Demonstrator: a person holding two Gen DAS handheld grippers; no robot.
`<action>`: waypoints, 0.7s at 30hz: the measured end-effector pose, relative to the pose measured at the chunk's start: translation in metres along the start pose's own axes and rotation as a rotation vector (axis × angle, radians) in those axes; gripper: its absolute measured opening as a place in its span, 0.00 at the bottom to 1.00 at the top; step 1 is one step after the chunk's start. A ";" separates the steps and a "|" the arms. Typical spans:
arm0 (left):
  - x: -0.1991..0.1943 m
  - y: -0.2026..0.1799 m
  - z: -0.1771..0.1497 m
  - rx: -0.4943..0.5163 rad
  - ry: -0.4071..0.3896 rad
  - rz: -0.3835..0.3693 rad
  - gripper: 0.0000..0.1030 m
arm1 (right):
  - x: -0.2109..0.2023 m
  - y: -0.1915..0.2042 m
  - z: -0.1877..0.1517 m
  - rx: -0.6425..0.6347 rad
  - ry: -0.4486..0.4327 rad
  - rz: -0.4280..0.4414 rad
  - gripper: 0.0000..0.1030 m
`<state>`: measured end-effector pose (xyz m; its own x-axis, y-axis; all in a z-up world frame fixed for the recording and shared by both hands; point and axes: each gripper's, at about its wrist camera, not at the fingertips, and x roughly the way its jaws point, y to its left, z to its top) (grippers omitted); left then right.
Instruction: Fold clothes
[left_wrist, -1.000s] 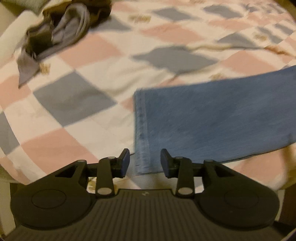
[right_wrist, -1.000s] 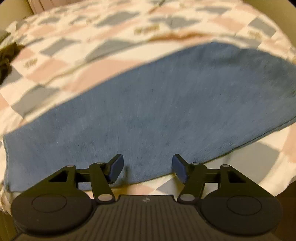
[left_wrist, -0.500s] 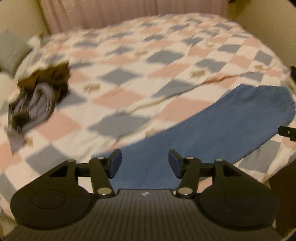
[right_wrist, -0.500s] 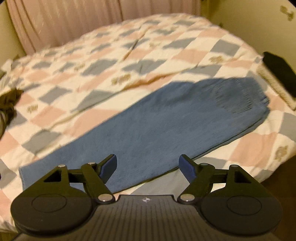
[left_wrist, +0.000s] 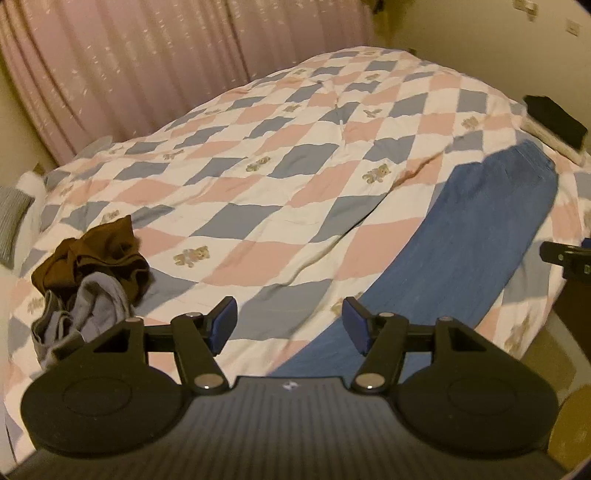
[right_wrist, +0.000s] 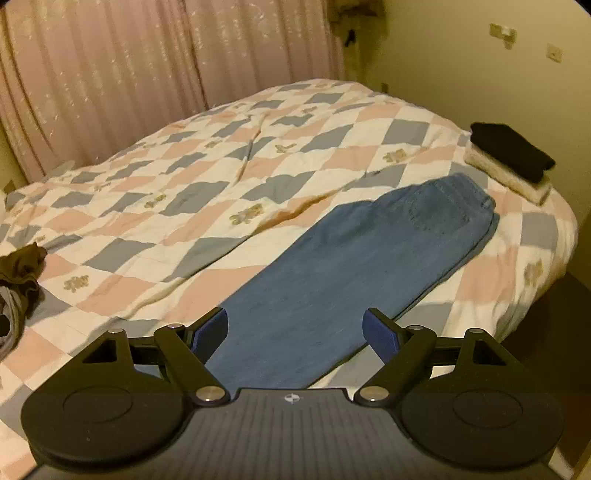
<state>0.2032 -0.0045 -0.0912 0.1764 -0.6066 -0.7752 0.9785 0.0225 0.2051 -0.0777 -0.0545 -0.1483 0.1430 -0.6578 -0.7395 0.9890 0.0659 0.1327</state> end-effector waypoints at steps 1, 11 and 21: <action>-0.002 0.009 -0.004 0.011 0.001 -0.009 0.60 | -0.003 0.010 -0.005 0.010 0.001 -0.012 0.80; -0.005 0.044 -0.047 0.139 0.017 -0.177 0.60 | -0.069 0.074 -0.076 0.124 0.005 -0.134 0.84; -0.003 0.055 -0.070 0.171 0.017 -0.347 0.60 | -0.107 0.100 -0.119 0.060 0.061 -0.305 0.85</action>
<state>0.2645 0.0537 -0.1194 -0.1592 -0.5415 -0.8255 0.9486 -0.3157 0.0242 0.0108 0.1119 -0.1343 -0.1562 -0.5939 -0.7892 0.9828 -0.1729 -0.0643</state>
